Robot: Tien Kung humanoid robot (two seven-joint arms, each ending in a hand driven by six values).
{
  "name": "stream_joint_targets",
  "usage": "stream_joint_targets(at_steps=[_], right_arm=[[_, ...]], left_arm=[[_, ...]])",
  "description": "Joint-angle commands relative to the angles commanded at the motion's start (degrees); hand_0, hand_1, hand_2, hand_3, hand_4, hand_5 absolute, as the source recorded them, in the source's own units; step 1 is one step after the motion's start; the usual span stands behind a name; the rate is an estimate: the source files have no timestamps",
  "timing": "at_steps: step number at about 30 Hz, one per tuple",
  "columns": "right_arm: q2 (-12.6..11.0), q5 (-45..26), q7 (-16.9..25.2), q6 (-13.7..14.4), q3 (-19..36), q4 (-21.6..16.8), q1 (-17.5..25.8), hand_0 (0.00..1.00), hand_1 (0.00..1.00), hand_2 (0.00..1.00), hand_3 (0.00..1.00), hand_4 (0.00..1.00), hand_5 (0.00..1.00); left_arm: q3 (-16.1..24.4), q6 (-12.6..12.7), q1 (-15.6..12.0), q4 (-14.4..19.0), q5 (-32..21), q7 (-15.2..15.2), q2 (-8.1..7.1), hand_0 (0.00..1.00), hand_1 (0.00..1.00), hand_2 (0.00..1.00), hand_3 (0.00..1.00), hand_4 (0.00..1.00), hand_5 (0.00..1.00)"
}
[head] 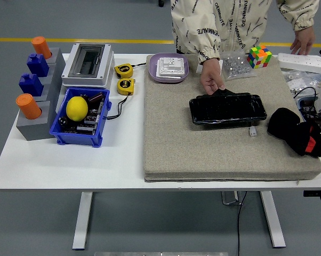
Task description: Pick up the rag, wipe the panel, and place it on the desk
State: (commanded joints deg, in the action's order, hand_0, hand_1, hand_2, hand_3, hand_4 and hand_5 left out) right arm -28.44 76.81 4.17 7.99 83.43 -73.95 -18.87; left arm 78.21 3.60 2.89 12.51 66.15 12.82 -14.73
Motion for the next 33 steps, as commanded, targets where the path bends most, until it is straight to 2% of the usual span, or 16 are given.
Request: stream_joint_targets(at_steps=[9,13,23,33], right_arm=[[-0.02,-21.93,-0.54,-2.14,2.04,0.60,0.18,0.694,0.671,0.747,0.723,0.998,0.579],[0.12,-29.01,-0.87,-2.81,3.09,1.02,0.32,0.695,0.671,0.747,0.721,0.998,0.574],[-0.06,-37.47,-3.79,-5.59,3.82,-0.02,0.56,0.702,0.672,0.748,0.720,0.998,0.573],[-0.03,-40.41,-6.39,-8.56,3.51,-0.25,0.54,0.698,0.672,0.748,0.723,0.998,0.578]], left_arm=[[0.03,0.08,0.14,0.05,0.44,-0.09,0.00,0.636,0.659,0.683,0.574,0.614,0.509],[0.20,0.07,0.18,0.00,0.44,-0.10,0.01,0.633,0.657,0.683,0.573,0.614,0.510],[0.43,0.08,0.23,0.02,0.58,-0.11,-0.05,0.635,0.658,0.682,0.574,0.614,0.511],[0.50,0.05,0.19,-0.05,0.56,-0.09,0.04,0.635,0.657,0.682,0.574,0.613,0.510]])
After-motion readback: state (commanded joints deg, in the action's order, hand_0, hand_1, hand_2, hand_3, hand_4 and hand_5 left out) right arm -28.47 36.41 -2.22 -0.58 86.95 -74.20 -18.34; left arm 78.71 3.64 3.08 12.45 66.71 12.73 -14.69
